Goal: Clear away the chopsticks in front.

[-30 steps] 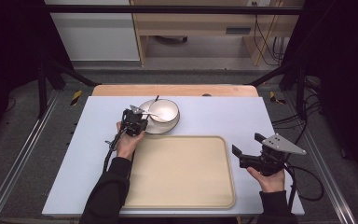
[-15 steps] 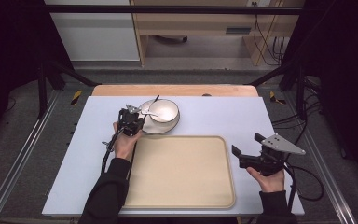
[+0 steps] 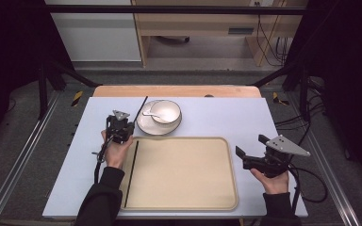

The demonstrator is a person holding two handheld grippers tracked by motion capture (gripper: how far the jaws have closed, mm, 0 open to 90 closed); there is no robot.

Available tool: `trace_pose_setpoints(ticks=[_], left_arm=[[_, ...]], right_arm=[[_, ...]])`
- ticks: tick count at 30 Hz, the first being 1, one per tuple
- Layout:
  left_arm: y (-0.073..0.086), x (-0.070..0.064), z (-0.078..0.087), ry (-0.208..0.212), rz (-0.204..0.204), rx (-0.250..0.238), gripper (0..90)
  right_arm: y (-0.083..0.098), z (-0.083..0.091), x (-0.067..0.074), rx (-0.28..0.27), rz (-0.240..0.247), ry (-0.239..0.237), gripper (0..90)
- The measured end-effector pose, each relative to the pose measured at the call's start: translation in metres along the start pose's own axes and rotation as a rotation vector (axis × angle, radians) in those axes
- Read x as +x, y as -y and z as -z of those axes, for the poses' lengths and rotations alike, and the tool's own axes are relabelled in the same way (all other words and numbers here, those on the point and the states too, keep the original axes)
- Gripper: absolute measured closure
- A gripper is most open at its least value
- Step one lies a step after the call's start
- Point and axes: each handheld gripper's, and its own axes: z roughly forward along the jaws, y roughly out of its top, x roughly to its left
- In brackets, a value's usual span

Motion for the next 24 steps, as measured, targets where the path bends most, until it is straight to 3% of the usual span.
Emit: trace_pose_setpoints(ticks=[9,16,18,24], left_arm=[[0.018,0.002,0.040,-0.025,0.058,-0.044,85.5],[0.032,-0.008,0.073,-0.079,0.090,-0.089,85.4],[0.036,-0.011,0.082,-0.057,0.104,-0.105,85.5],[0.050,-0.020,0.101,-0.075,0.114,-0.148,85.4]], right_arm=[[0.000,0.001,0.000,-0.004,-0.004,0.003,5.9],[0.000,0.001,0.001,-0.003,0.001,0.002,5.9],[0.000,0.002,0.001,-0.004,-0.006,0.001,5.9],[0.000,0.003,0.001,-0.007,-0.008,0.002,5.9]])
